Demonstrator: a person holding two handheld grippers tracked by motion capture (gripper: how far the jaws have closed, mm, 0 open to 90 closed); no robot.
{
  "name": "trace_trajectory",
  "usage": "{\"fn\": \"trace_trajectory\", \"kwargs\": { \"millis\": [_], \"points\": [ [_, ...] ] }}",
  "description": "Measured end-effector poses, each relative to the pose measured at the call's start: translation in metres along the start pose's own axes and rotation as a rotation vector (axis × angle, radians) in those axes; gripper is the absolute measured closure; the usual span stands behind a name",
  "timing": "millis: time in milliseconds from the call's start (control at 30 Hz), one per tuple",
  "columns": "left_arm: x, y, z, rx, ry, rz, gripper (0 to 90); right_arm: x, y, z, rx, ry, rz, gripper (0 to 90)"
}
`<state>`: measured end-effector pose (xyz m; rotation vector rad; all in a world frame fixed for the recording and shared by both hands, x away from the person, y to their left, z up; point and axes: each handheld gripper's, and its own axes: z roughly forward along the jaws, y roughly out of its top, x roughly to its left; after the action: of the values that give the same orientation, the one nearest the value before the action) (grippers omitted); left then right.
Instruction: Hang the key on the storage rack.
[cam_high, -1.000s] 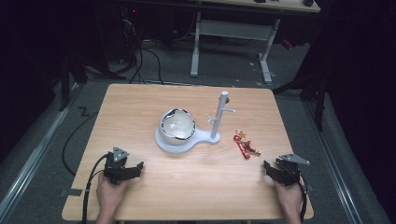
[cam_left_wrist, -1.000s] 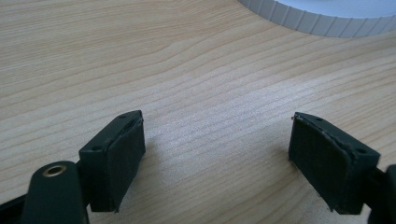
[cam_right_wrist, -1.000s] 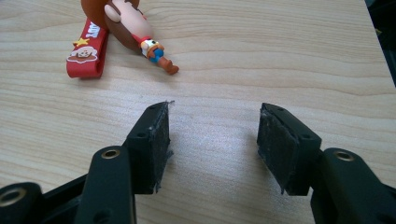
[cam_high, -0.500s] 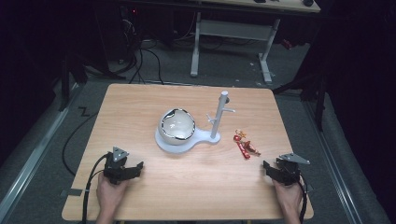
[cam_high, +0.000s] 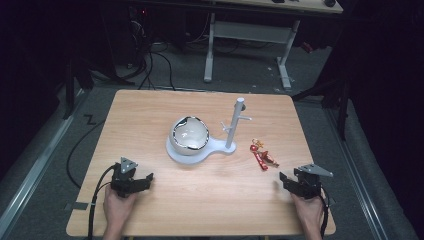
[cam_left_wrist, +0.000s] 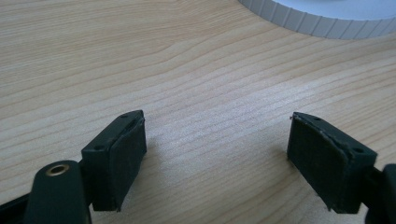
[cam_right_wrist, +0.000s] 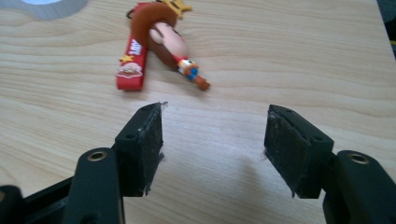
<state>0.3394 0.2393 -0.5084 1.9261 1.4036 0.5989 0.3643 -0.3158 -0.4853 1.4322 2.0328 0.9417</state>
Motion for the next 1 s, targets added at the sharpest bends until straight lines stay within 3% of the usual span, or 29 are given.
{"fn": "trace_trajectory", "kwargs": {
  "millis": [367,533,800,1000],
  "points": [
    [0.000,0.000,0.000,-0.001,-0.001,-0.001,20.9,0.016,0.015,-0.003,-0.032,0.059,-0.041,36.9],
    [0.000,0.000,0.000,-0.001,-0.001,-0.002,20.9,0.020,0.024,0.000,-0.038,0.100,-0.014,43.0],
    [0.001,0.000,0.000,-0.004,-0.002,-0.009,21.9,0.024,0.036,0.005,-0.032,0.119,-0.039,46.9],
    [0.001,0.000,0.000,-0.004,-0.002,-0.010,21.9,0.024,0.046,0.010,-0.029,0.107,-0.049,48.0]
  ]
}}
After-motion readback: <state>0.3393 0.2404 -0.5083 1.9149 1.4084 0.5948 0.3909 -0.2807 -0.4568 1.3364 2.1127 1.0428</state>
